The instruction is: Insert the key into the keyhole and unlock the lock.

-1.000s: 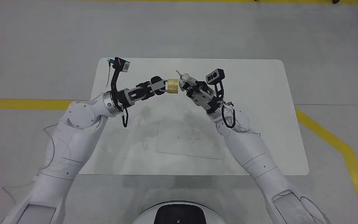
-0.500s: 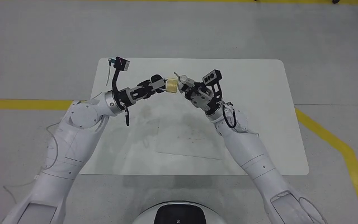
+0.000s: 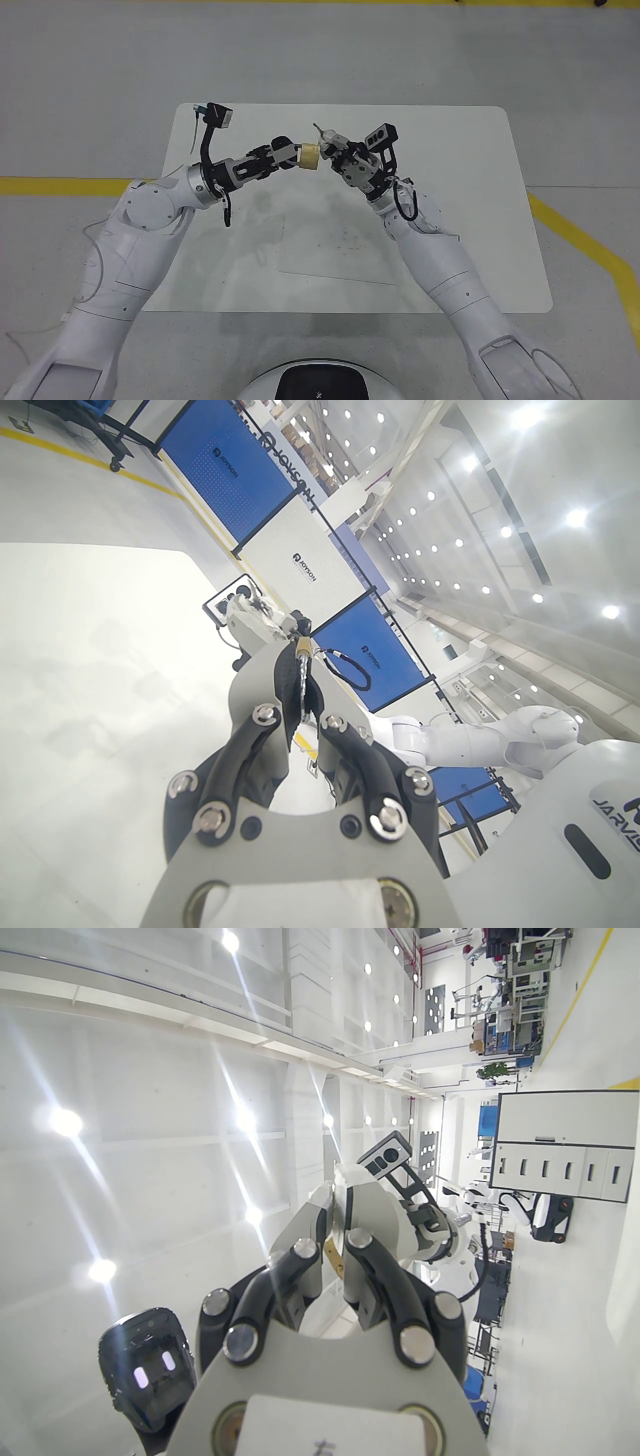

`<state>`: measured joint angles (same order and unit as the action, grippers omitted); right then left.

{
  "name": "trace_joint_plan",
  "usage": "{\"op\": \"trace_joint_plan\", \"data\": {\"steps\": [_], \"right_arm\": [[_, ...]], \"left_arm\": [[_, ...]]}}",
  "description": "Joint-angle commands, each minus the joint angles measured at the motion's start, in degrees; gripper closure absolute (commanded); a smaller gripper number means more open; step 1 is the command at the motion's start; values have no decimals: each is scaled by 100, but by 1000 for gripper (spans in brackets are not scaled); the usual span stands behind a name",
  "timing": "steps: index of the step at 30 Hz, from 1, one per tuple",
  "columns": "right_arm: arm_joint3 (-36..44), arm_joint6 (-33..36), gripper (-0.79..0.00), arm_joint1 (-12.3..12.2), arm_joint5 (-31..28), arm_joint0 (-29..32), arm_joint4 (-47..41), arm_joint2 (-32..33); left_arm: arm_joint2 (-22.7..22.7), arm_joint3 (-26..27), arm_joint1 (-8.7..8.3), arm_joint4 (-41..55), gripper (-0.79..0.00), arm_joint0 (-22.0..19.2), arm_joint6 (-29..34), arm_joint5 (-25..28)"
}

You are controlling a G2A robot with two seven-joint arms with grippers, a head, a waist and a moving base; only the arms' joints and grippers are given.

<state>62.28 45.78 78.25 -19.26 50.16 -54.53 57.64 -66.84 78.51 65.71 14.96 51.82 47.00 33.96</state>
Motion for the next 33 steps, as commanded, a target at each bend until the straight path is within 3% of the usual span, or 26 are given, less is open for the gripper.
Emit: {"op": "trace_joint_plan", "data": {"steps": [1,21,33], "right_arm": [[5,30,0,28,32,-7,-7,-40],[540,287,0,59,314,296,53,205],[557,226,0,74,364,334,118,397]], "left_arm": [[-3,-3,-1,-31,0,-2,-9,2],[60,10,18,-488,0,-10,-349,-18],[110,1,18,-507,0,-47,-194,24]]}}
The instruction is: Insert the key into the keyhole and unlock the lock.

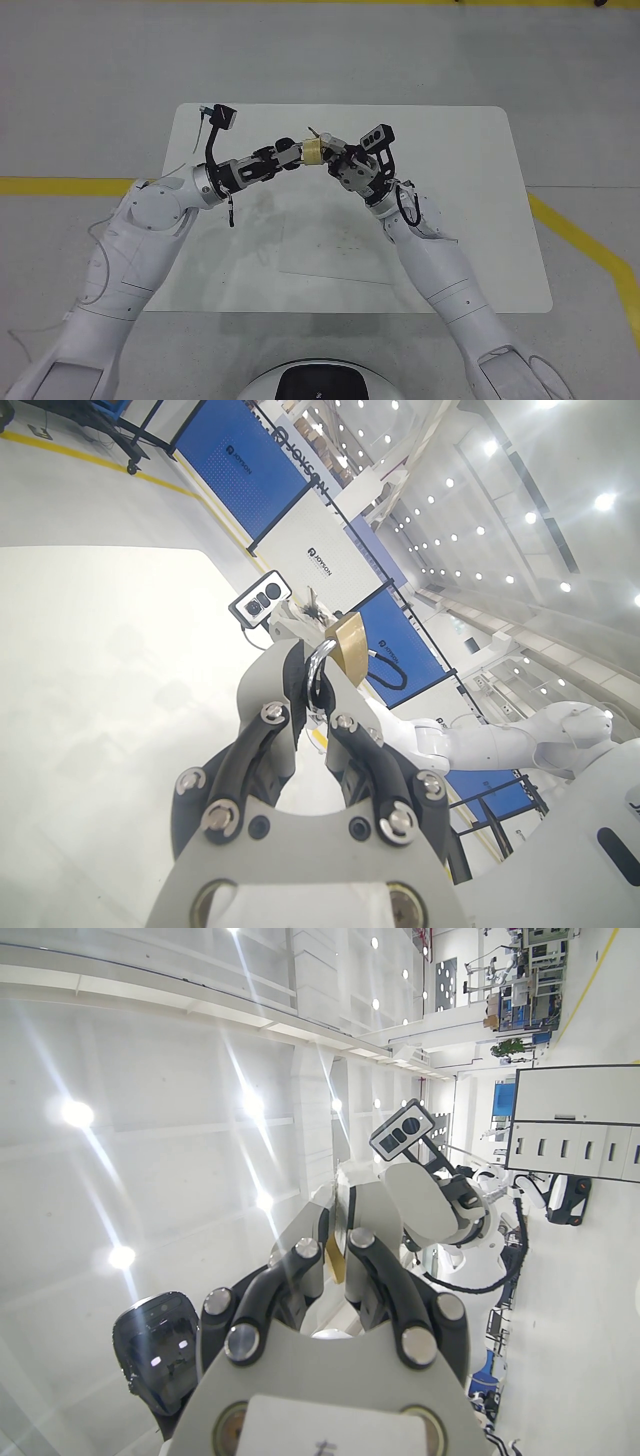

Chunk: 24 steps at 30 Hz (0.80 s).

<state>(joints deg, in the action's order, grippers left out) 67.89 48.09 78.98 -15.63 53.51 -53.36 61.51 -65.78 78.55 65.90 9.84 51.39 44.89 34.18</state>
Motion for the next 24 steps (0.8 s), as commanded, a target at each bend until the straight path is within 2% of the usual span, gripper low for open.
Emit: {"op": "trace_joint_plan", "data": {"steps": [1,7,19,24], "right_arm": [[-7,-7,0,5,6,0,5,17],[29,-15,0,17,55,17,106,44],[295,-49,0,22,173,155,369,85],[384,15,0,-6,-1,234,274,336]], "left_arm": [[8,-8,0,11,0,-10,37,3],[28,-42,-1,-52,0,-45,64,-29],[59,52,11,-819,0,2,-536,-117],[-40,23,-1,47,0,46,-211,46]]}}
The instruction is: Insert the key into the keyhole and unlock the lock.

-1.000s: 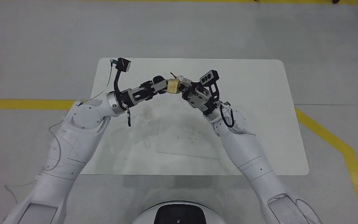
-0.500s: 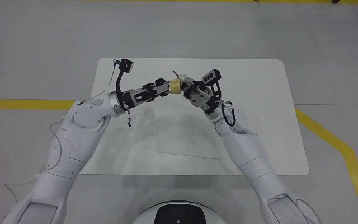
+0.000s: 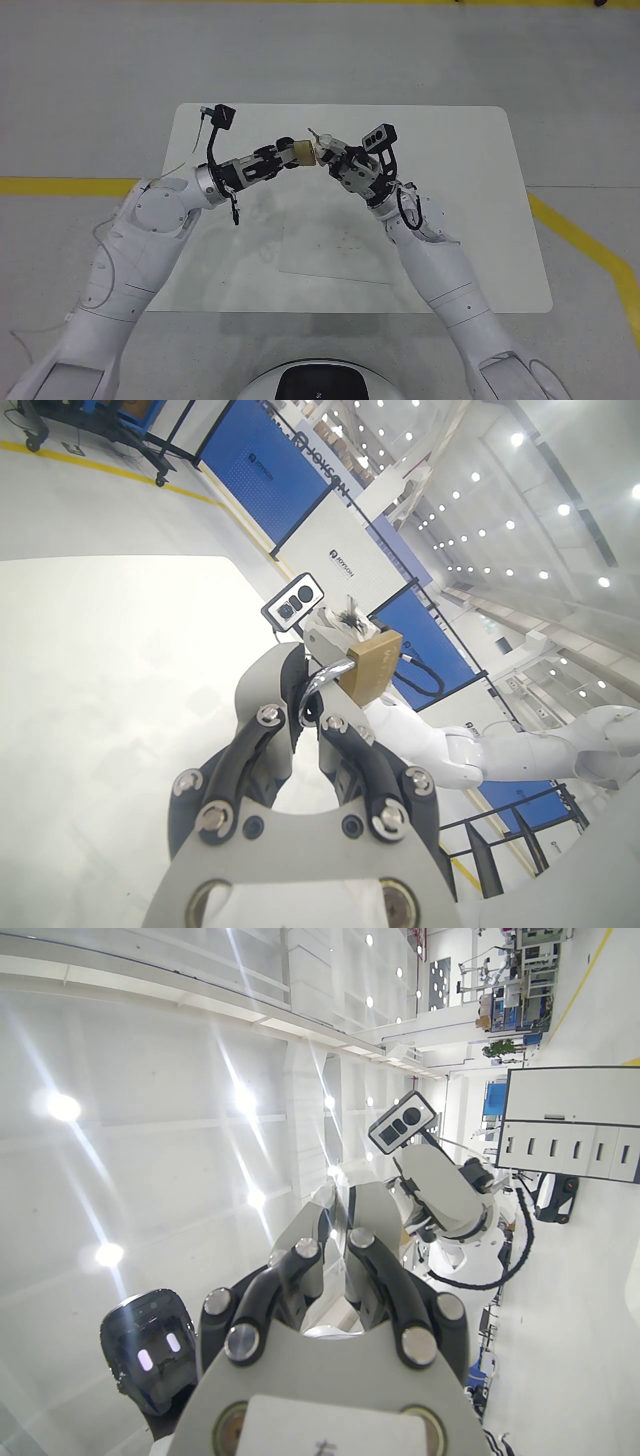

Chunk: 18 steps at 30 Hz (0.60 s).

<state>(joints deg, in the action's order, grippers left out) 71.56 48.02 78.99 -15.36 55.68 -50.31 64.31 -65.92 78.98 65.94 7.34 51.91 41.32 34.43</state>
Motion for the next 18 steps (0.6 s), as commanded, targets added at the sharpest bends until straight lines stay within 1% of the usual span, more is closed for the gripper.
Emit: {"op": "trace_joint_plan", "data": {"steps": [1,3,5,8,10,13,15,18], "right_arm": [[65,85,0,-25,-85,53,-88,171],[138,198,0,-56,-143,119,-134,335],[263,423,0,-113,-236,241,-137,594],[485,694,0,-209,-429,462,184,928],[652,800,0,-259,-495,619,367,1093],[992,904,0,-361,-651,895,1100,1368],[1247,881,0,-429,-651,1084,1732,1511],[1662,708,0,-489,-722,1381,2261,1683]], "left_arm": [[-98,-79,-21,752,0,-31,428,39],[-172,-177,-48,1359,0,-92,988,-45],[-304,-404,-90,2289,0,-244,1917,-343],[-407,-787,-122,3096,0,-477,2898,-812],[-414,-998,-126,3364,0,-627,3323,-1038],[-268,-1336,-104,3635,0,-900,3956,-1524],[-134,-1599,-70,3768,0,-1065,4187,-1841],[161,-1844,5,3920,0,-1272,4549,-2332]]}}
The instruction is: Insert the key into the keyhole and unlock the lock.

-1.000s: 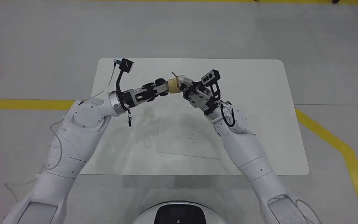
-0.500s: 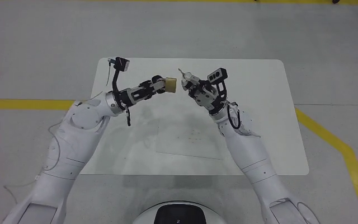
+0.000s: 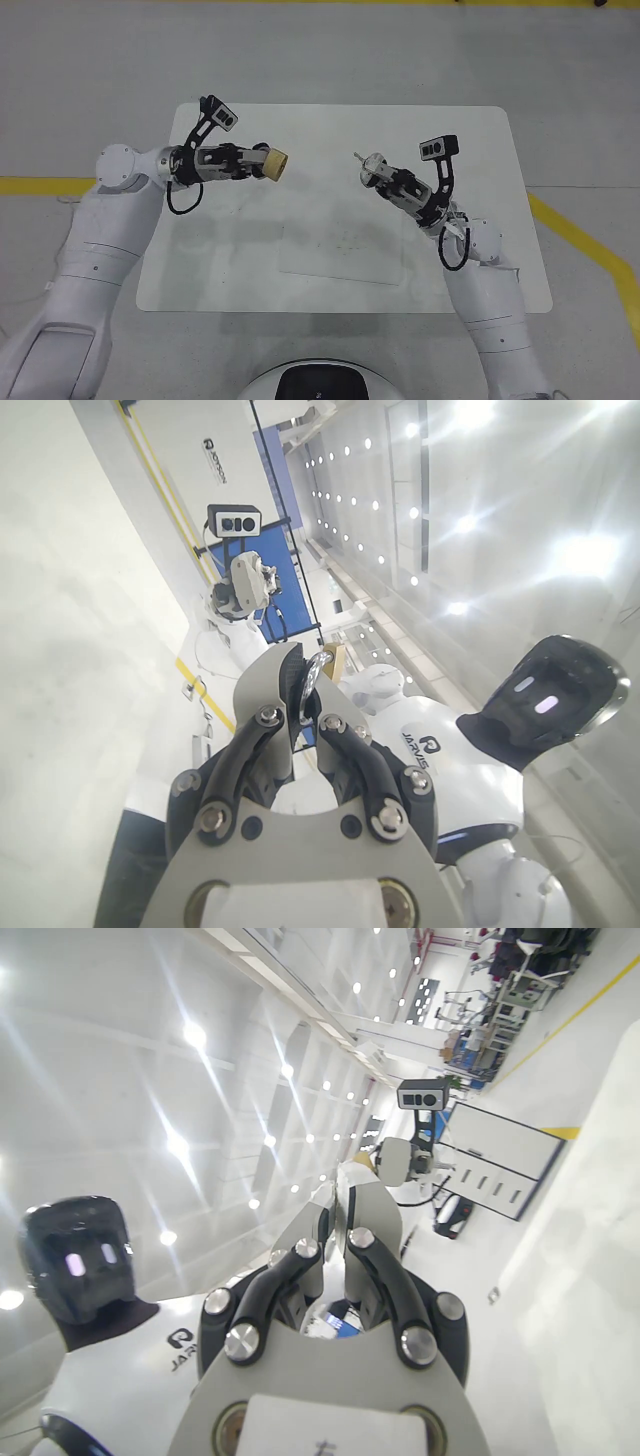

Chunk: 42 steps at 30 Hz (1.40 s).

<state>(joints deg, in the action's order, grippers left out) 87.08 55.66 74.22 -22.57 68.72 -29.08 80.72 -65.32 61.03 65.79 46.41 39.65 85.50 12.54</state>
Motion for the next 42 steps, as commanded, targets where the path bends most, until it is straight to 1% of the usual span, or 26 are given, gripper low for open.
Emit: {"op": "trace_joint_plan", "data": {"steps": [1,3,5,6,7,8,27,28,29,34,38,40,42], "right_arm": [[230,-116,0,-26,-3,164,220,90],[468,-204,0,-59,-10,333,403,198],[606,-239,0,-76,-2,432,457,243],[671,-199,0,-85,53,486,451,238],[722,26,0,-92,276,528,241,166],[727,189,0,-96,456,546,27,127],[727,189,0,-96,456,546,27,127],[727,159,0,-100,502,561,77,120],[789,46,0,-112,573,585,221,136],[1232,-248,0,-142,596,860,537,155],[1707,-596,0,-198,761,1082,1483,248],[2023,-873,0,-228,780,1247,2193,305],[2220,-989,0,-236,829,1363,2364,278]], "left_arm": [[198,-120,37,-103,0,-114,179,-189],[396,-220,77,-387,0,-230,121,-223],[481,-289,104,-411,0,-288,108,-290],[520,-362,117,-425,0,-314,54,-385],[538,-388,121,-423,0,-320,44,-459],[538,-388,121,-423,0,-320,44,-459],[538,-388,121,-423,0,-320,44,-459],[535,-319,123,-430,0,-294,-40,-434],[527,-144,114,-535,0,-265,-109,-365],[499,47,84,-771,0,-205,-313,-455],[546,118,82,-989,0,-211,-445,-478],[565,135,89,-1014,0,-211,-496,-484],[579,140,90,-1074,0,-220,-535,-474]]}}
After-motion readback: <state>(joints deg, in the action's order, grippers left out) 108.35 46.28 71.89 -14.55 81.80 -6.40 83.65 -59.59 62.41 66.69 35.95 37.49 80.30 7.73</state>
